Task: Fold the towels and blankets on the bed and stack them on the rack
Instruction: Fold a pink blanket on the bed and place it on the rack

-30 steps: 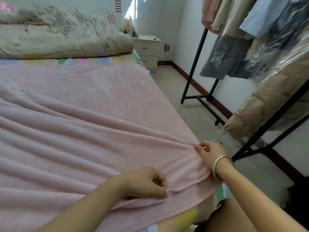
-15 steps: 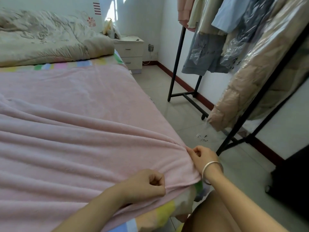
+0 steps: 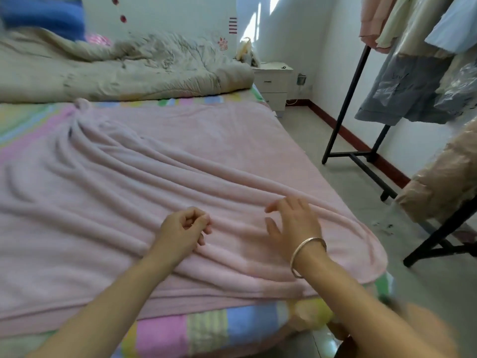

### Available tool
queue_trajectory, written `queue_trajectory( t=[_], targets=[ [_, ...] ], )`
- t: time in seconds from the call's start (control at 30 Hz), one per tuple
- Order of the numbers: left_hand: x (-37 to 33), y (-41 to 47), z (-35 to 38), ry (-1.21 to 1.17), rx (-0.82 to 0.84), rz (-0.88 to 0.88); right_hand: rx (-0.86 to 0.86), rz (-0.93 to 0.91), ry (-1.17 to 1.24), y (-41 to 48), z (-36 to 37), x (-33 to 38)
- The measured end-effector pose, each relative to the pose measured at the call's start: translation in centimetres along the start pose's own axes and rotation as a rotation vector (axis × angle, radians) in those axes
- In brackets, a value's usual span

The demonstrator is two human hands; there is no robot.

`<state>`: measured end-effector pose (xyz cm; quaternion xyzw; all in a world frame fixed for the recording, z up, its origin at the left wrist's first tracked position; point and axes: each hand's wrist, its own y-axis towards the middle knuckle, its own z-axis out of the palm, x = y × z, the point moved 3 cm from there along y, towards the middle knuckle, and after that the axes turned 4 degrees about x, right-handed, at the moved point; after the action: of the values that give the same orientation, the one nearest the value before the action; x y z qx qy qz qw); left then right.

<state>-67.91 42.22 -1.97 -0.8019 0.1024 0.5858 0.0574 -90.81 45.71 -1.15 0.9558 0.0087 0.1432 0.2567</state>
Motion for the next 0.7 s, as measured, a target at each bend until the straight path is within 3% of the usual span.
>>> queue_trajectory(
  t=[0.1,0.2,0.27,0.47,0.6,0.7],
  targets=[
    [1.8,-2.1,-6.7,0.183,-0.223,0.052,0.149,-0.222,0.208,-0.7,3.6,9.4],
    [3.5,-5.9,-12.7,0.514,-0.395,0.152,0.276,-0.324,0.338,-1.9,6.2,16.8],
    [4.7,-8.7,-16.6,0.704,-0.462,0.199,0.257,-0.412,0.396,-2.7,6.9,20.9],
    [9.7,-14.9,-25.3,0.99,-0.361,0.086,0.282,-0.683,0.346,-4.5,9.2,27.8],
    [11.3,-16.2,-28.3,0.961,-0.213,0.079,0.255,-0.795,0.237,-4.5,10.9,29.7],
    [11.7,-16.8,-29.5,0.902,-0.269,0.097,0.232,-0.827,0.304,-4.3,11.1,30.5]
  ],
)
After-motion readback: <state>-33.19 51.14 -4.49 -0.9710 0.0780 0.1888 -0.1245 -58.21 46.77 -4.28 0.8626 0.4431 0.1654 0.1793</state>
